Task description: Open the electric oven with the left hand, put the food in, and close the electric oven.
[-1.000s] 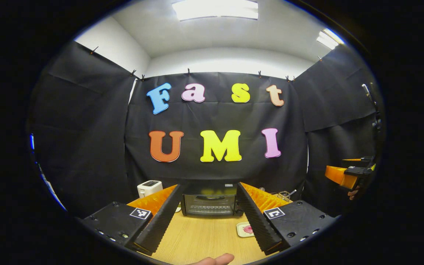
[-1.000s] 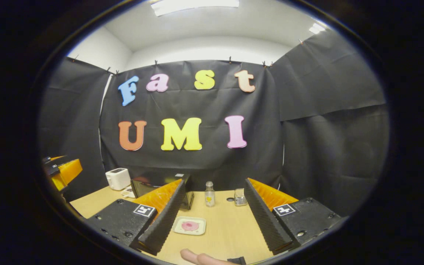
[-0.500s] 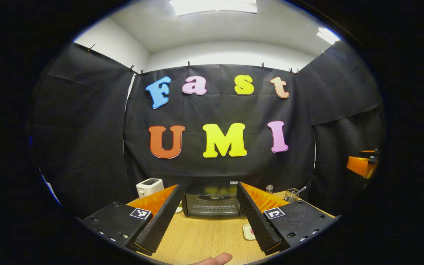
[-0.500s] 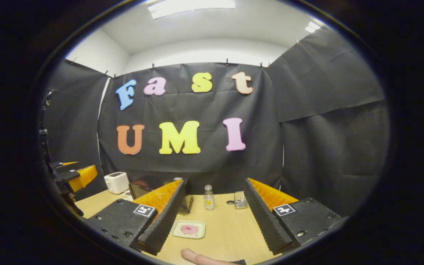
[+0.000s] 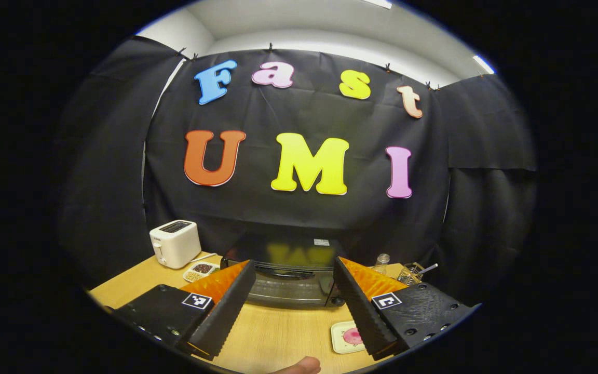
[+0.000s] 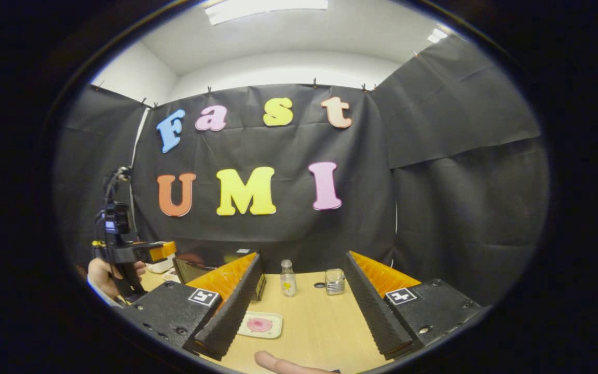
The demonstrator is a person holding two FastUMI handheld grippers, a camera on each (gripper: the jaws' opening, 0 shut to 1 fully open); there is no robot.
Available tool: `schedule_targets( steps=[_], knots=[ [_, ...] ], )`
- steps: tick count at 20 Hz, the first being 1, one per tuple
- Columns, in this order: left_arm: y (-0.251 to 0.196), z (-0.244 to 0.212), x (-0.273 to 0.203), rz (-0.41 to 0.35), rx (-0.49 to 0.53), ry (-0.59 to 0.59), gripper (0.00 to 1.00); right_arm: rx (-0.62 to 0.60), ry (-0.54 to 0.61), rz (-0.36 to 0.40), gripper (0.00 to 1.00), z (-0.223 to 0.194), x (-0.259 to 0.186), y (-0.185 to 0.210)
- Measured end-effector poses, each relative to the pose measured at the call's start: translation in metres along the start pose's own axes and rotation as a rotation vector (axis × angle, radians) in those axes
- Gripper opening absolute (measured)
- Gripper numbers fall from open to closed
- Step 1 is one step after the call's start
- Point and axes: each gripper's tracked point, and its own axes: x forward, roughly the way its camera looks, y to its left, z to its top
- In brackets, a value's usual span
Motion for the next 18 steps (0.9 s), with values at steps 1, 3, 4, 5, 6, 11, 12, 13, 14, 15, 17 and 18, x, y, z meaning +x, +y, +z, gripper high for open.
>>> schedule_targets(
  steps=[1, 3, 4, 5, 6, 11, 12, 13, 14, 15, 17, 18],
  knots=[
    [0.001, -0.011, 0.017, -0.004, -0.031, 0.042, 0.96, 0.003, 0.000, -0.008, 0.98, -0.001, 0.003, -0.004],
    [0.006, -0.023, 0.048, 0.012, -0.081, 0.104, 0.95, 0.007, 0.003, -0.016, 1.00, -0.005, 0.008, -0.010],
    [0.006, -0.026, 0.060, 0.013, -0.082, 0.110, 0.95, 0.006, 0.007, -0.018, 1.00, -0.008, 0.010, -0.012],
    [0.010, -0.028, 0.074, 0.022, -0.073, 0.112, 0.95, 0.005, 0.011, -0.021, 1.00, -0.010, 0.013, -0.015],
    [0.013, -0.029, 0.088, 0.029, -0.061, 0.110, 0.94, 0.004, 0.015, -0.023, 0.98, -0.013, 0.016, -0.017],
    [0.021, -0.037, 0.136, 0.038, 0.036, 0.110, 0.94, -0.002, 0.027, -0.041, 0.98, -0.022, 0.026, -0.029],
    [0.021, -0.038, 0.141, 0.034, 0.051, 0.109, 0.95, -0.002, 0.030, -0.045, 0.98, -0.023, 0.027, -0.032],
    [0.019, -0.043, 0.145, 0.031, 0.051, 0.109, 0.94, -0.004, 0.034, -0.049, 0.98, -0.024, 0.029, -0.034],
    [0.017, -0.048, 0.150, 0.022, 0.046, 0.119, 0.94, -0.007, 0.036, -0.050, 0.98, -0.025, 0.029, -0.034],
    [0.016, -0.054, 0.153, 0.019, 0.044, 0.136, 0.94, -0.010, 0.034, -0.050, 0.98, -0.024, 0.029, -0.035],
    [0.015, -0.065, 0.159, 0.028, 0.071, 0.166, 0.94, -0.015, 0.027, -0.052, 0.98, -0.022, 0.028, -0.036],
    [0.013, -0.070, 0.163, 0.026, 0.096, 0.180, 0.95, -0.015, 0.026, -0.061, 0.98, -0.022, 0.028, -0.038]
  ],
)
